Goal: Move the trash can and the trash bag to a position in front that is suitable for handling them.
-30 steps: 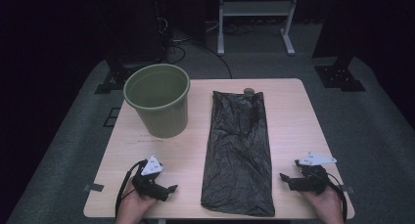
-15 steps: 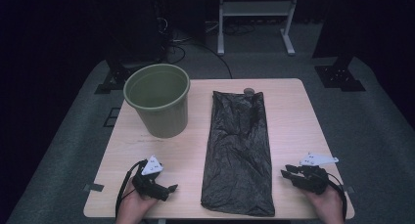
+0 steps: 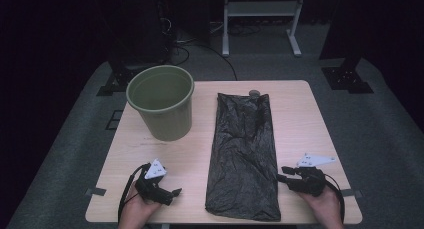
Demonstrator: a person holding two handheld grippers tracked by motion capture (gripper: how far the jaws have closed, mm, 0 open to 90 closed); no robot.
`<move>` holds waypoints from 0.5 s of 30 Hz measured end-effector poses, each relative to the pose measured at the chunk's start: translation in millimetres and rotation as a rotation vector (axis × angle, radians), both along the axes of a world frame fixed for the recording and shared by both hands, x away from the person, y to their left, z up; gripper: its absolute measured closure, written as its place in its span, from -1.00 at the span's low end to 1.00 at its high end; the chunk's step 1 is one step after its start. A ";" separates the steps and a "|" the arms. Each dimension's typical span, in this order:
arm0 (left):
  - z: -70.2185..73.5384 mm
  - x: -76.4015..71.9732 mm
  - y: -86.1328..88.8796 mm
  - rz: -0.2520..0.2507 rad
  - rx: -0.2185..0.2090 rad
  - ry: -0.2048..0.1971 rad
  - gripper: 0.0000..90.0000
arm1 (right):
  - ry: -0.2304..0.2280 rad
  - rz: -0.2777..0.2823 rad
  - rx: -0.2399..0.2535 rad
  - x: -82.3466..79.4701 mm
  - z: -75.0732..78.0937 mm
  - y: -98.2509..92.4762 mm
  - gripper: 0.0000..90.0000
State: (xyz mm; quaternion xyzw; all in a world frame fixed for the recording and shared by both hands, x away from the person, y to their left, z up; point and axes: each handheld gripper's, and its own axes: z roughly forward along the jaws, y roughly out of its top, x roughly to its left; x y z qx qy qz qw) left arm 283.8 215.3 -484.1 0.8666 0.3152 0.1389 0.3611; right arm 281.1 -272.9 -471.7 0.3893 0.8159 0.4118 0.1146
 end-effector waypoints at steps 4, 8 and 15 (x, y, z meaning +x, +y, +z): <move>0.0 0.0 -0.1 0.001 0.000 0.000 -1.00 | 0.003 0.009 -0.019 2.7 -1.7 10.8 0.18; 0.0 -0.1 -0.1 0.001 0.000 0.000 -1.00 | 0.004 0.024 -0.045 4.8 -4.2 19.5 0.17; 0.0 -0.3 -0.4 0.006 0.000 0.000 -1.00 | -0.012 0.030 -0.095 3.6 -7.4 29.8 0.43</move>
